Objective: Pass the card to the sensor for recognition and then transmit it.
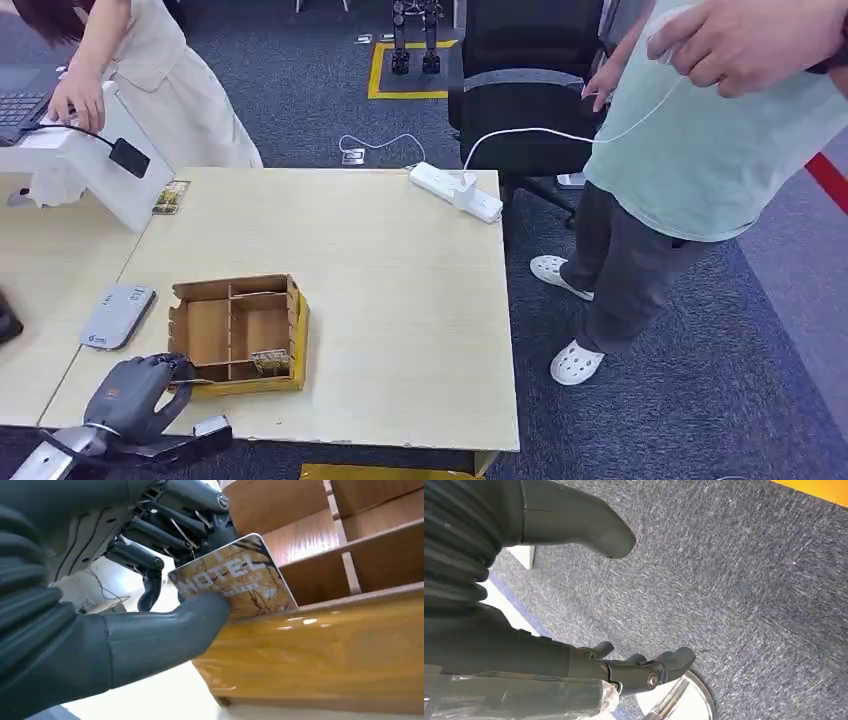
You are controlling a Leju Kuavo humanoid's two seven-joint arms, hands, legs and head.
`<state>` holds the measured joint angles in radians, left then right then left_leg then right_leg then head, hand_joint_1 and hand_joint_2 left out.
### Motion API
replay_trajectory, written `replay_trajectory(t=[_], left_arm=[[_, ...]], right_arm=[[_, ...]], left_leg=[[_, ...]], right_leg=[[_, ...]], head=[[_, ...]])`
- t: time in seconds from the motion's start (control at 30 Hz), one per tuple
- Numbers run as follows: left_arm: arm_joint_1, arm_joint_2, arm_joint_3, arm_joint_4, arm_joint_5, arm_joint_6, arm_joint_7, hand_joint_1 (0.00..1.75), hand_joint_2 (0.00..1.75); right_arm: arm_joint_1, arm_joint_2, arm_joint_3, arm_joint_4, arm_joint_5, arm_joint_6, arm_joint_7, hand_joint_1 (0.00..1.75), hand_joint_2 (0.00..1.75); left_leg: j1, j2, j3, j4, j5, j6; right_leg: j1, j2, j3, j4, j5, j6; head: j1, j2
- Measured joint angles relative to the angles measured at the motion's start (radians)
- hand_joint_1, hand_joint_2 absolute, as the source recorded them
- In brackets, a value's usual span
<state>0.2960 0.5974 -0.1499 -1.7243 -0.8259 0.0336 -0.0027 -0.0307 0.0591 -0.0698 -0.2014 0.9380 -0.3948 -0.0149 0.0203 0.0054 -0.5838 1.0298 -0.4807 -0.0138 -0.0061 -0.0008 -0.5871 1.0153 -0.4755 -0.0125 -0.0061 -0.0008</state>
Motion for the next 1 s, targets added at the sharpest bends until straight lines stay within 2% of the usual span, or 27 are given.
replay_trajectory(t=[0.03, 0.07, 0.17, 0.23, 0.4, 0.53, 0.57, 0.6, 0.67, 0.7, 0.73, 0.77, 1.0], left_arm=[[0.002, 0.0, 0.0, 0.0, 0.001, 0.0, 0.0, 1.38, 1.75], [0.004, 0.0, 0.0, 0.0, 0.002, 0.003, 0.0, 0.98, 1.75], [0.008, -0.001, 0.0, -0.003, 0.011, 0.011, -0.002, 1.05, 1.75], [0.012, -0.004, 0.0, -0.007, 0.017, 0.017, -0.005, 1.19, 1.75], [0.013, -0.012, 0.008, -0.02, 0.017, 0.05, -0.012, 1.15, 1.75], [0.013, -0.013, 0.028, -0.033, 0.017, 0.05, -0.026, 1.15, 1.75], [0.013, -0.013, 0.03, -0.034, 0.017, 0.05, -0.026, 1.48, 1.75], [0.014, -0.013, 0.032, -0.035, 0.017, 0.05, -0.026, 1.57, 1.75], [0.014, -0.016, 0.038, -0.04, 0.009, 0.057, -0.027, 1.45, 1.75], [0.013, -0.018, 0.045, -0.042, 0.003, 0.069, -0.029, 1.59, 1.75], [0.011, -0.019, 0.053, -0.045, -0.001, 0.077, -0.029, 1.61, 1.75], [0.007, -0.022, 0.066, -0.05, -0.003, 0.087, -0.035, 1.75, 1.75], [-0.052, -0.034, 0.233, -0.088, 0.02, 0.082, -0.087, 1.75, 1.75]], right_arm=[[-0.001, 0.0, -0.002, 0.0, 0.001, 0.0, 0.0, 0.0, 1.75], [-0.002, 0.0, -0.004, 0.0, 0.001, 0.0, 0.0, 0.0, 1.75], [-0.003, 0.0, -0.006, 0.0, 0.003, 0.0, -0.003, 0.0, 1.75], [-0.003, 0.0, -0.007, 0.0, 0.005, 0.0, -0.003, 0.0, 1.75], [-0.003, 0.0, -0.007, 0.0, 0.014, 0.001, -0.003, 0.0, 1.75], [-0.003, 0.0, -0.008, -0.001, 0.016, 0.001, -0.003, 0.0, 1.75], [-0.004, 0.0, -0.008, -0.001, 0.016, 0.001, -0.003, 0.0, 1.75], [-0.004, 0.0, -0.008, -0.001, 0.016, 0.001, -0.003, 0.0, 1.75], [-0.004, 0.0, -0.008, -0.001, 0.019, 0.001, -0.003, 0.0, 1.75], [-0.004, 0.0, -0.009, -0.001, 0.02, 0.001, -0.003, 0.0, 1.75], [-0.004, 0.0, -0.009, -0.001, 0.02, 0.001, -0.003, 0.0, 1.75], [-0.003, 0.0, -0.011, -0.001, 0.021, 0.001, -0.005, 0.0, 1.75], [-0.002, 0.003, -0.026, -0.001, 0.023, -0.002, -0.011, 0.0, 1.75]], left_leg=[[0.0, 0.0, 0.0, 0.0, 0.0, 0.0], [0.0, 0.0, 0.0, 0.0, 0.0, 0.0], [0.0, 0.0, 0.0, 0.0, 0.0, 0.0], [0.0, 0.0, 0.0, 0.0, 0.0, 0.0], [0.0, 0.0, 0.0, 0.0, 0.0, 0.0], [0.0, 0.0, 0.0, 0.0, 0.0, 0.0], [0.0, 0.0, 0.0, 0.0, 0.0, 0.0], [0.0, 0.0, 0.0, 0.0, 0.0, 0.0], [0.0, 0.0, 0.0, 0.0, 0.0, 0.0], [0.0, 0.0, 0.0, 0.0, 0.0, 0.0], [0.0, 0.0, 0.0, 0.0, 0.0, 0.0], [0.0, 0.0, 0.0, 0.0, 0.0, 0.0], [0.0, 0.0, 0.001, 0.0, 0.001, -0.001]], right_leg=[[0.0, 0.0, 0.0, 0.0, 0.0, 0.0], [0.0, 0.0, 0.0, 0.0, 0.0, 0.0], [0.0, 0.0, 0.0, 0.0, 0.0, 0.0], [0.0, 0.0, 0.0, 0.0, 0.0, 0.0], [0.0, 0.0, 0.0, 0.0, 0.0, 0.0], [0.0, 0.0, 0.0, 0.0, 0.0, 0.0], [0.0, 0.0, 0.0, 0.0, 0.0, 0.0], [0.0, 0.0, 0.0, 0.0, 0.0, 0.0], [0.0, 0.0, 0.0, 0.0, 0.0, 0.0], [0.0, 0.0, 0.0, 0.0, 0.0, 0.0], [0.0, 0.0, 0.0, 0.0, 0.0, 0.0], [0.0, 0.0, 0.0, 0.0, 0.0, 0.0], [0.0, 0.0, 0.0, 0.001, 0.0, 0.0]], head=[[0.0, 0.0], [0.0, 0.0], [0.0, 0.0], [0.0, 0.0], [0.0, 0.0], [0.0, 0.0], [0.0, 0.0], [0.0, 0.0], [0.0, 0.0], [0.0, 0.0], [0.0, 0.0], [0.0, 0.0], [0.0, 0.0]])
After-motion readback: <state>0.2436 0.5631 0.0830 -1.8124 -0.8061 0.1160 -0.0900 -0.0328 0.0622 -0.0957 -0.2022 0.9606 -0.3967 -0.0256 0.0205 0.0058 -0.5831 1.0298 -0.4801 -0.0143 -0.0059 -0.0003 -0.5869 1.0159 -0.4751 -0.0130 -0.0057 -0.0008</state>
